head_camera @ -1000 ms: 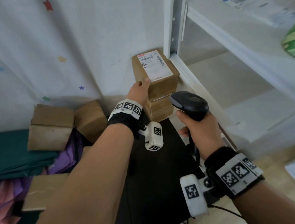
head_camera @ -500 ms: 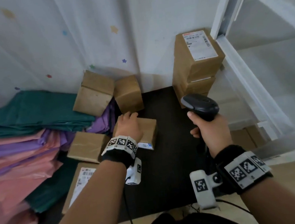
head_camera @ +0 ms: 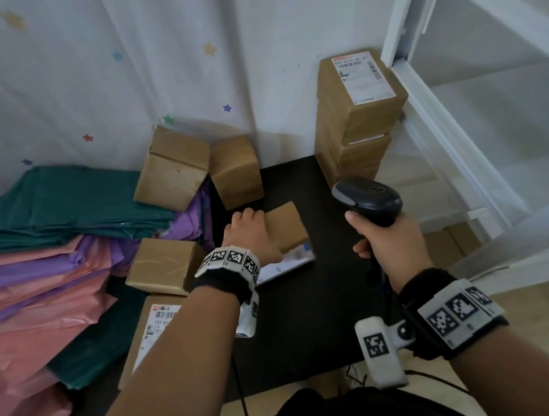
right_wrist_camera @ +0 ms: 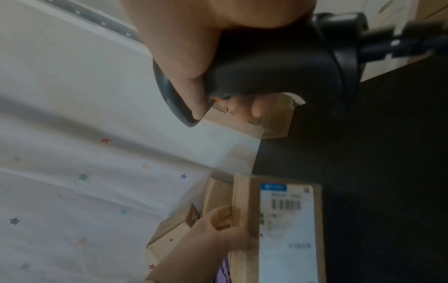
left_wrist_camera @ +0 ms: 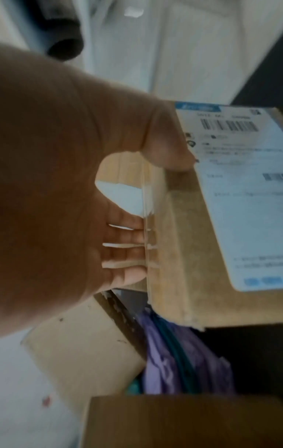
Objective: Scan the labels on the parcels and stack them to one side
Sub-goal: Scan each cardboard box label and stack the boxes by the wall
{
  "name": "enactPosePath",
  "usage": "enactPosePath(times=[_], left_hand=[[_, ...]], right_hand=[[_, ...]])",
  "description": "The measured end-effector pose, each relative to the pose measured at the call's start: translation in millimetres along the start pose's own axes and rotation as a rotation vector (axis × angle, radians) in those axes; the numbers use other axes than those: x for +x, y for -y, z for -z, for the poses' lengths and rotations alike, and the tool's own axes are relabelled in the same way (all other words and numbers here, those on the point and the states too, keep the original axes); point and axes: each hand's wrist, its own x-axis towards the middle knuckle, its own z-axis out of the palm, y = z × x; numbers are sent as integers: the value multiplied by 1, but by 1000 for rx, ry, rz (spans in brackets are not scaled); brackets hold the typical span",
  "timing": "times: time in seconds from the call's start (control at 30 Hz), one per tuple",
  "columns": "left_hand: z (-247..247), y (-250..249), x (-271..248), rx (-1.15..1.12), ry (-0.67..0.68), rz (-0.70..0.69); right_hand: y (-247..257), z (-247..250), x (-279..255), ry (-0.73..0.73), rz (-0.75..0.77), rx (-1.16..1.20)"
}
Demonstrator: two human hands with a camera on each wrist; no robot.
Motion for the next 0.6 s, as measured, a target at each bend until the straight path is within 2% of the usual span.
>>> enactPosePath(times=[0.07, 0.23, 0.3, 0.4, 0.6], left_hand=[[4, -3, -5, -185, -21, 49], [6, -5, -19, -919, -49, 177], [4, -6, -25, -1106, -69, 205], [1, -4, -30, -1244, -92, 224], [-4, 4, -36, -1417, -17, 223]], right_hand=[[0, 2, -1, -8, 2, 6], [5, 1, -11, 32, 61, -4], [7, -1, -17, 65, 95, -23], [4, -3, -27, 109, 132, -49], [1, -7, -35, 163, 141, -78]])
